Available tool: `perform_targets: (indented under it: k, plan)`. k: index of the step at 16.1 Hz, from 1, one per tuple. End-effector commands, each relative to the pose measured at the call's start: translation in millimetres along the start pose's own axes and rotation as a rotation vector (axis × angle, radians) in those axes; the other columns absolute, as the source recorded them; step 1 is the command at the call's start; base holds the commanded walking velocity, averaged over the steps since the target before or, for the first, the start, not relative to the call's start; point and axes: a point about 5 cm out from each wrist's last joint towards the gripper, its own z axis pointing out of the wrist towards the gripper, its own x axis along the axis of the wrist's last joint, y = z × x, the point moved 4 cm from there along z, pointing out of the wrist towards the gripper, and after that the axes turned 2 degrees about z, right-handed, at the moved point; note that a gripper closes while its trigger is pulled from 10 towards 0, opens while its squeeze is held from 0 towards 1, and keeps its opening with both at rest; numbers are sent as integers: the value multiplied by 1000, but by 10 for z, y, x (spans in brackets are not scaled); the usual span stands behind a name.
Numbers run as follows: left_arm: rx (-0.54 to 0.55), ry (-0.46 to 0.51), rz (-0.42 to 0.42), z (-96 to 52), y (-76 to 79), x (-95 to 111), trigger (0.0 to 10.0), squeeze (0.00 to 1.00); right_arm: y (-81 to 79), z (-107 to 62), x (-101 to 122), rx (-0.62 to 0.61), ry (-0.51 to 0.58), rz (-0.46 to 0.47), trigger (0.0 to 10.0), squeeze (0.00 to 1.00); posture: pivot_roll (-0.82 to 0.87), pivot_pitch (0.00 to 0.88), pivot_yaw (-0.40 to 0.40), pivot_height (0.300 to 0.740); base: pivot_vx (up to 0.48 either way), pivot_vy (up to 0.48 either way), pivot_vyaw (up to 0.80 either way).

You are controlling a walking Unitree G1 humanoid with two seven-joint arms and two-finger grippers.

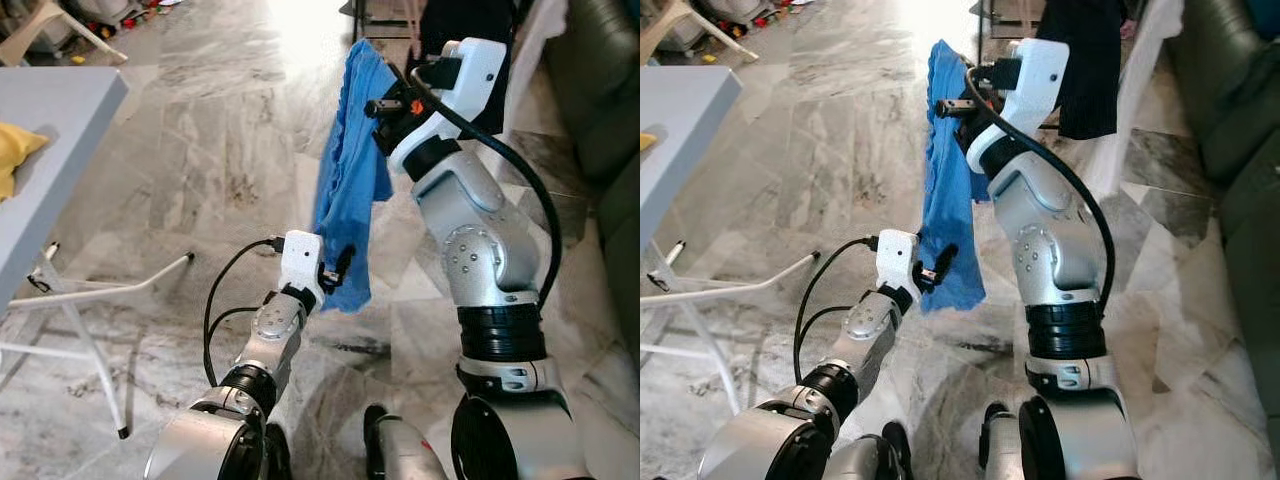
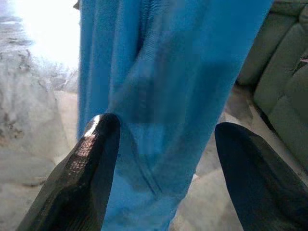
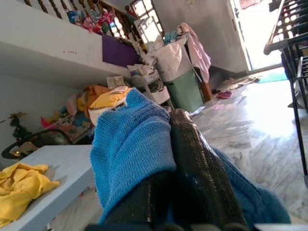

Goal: Hang hanger

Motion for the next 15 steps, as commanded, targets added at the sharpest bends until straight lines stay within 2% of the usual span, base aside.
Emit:
perform_targets:
  k: [1, 2, 3, 5, 6, 8, 9, 10, 11, 13, 15]
  plan:
    - [-32, -14, -33, 69, 243, 15, 10000, 0, -102, -13, 63, 34, 15, -5, 0, 0, -393, 238, 61, 740, 0, 0, 0]
    - [-19, -12, -24, 79, 218, 33, 2471, 0, -109, -30, 68, 36, 13, -6, 0, 0, -404, 239, 65, 740, 0, 0, 0]
    - [4, -7, -7, 92, 161, 63, 0, 0, -118, -62, 73, 40, 9, -6, 0, 0, -410, 242, 68, 740, 0, 0, 0]
    - [45, 7, 13, 111, 56, 125, 275, 0, -126, -106, 58, 43, -3, -3, 0, 0, -416, 244, 72, 740, 0, 0, 0]
    - [64, 19, 4, 133, 7, 179, 1922, 0, -136, -136, 35, 45, -12, -2, 0, 0, -420, 245, 78, 740, 0, 0, 0]
    - [49, 51, -34, 191, 74, 289, 4039, 0, -155, -173, -1, 46, -28, 5, 0, 0, -423, 244, 81, 740, 0, 0, 0]
    - [38, 57, -49, 204, 123, 307, 2863, 0, -164, -182, -3, 47, -33, 8, 0, 0, -425, 242, 82, 740, 0, 0, 0]
    - [13, 70, -71, 218, 207, 332, 1137, 0, -177, -190, -9, 51, -38, 10, 0, 0, -428, 243, 83, 740, 0, 0, 0]
    - [2, 73, -84, 223, 242, 338, 0, 0, -180, -193, -12, 52, -40, 10, 0, 0, -430, 243, 84, 740, 0, 0, 0]
    - [-35, 79, -116, 222, 328, 336, 0, 0, -171, -217, -18, 46, -44, 10, 0, 0, -430, 245, 86, 740, 0, 0, 0]
    - [-39, 77, -123, 211, 325, 318, 0, 0, -166, -224, -22, 42, -46, 10, 0, 0, -429, 246, 86, 740, 0, 0, 0]
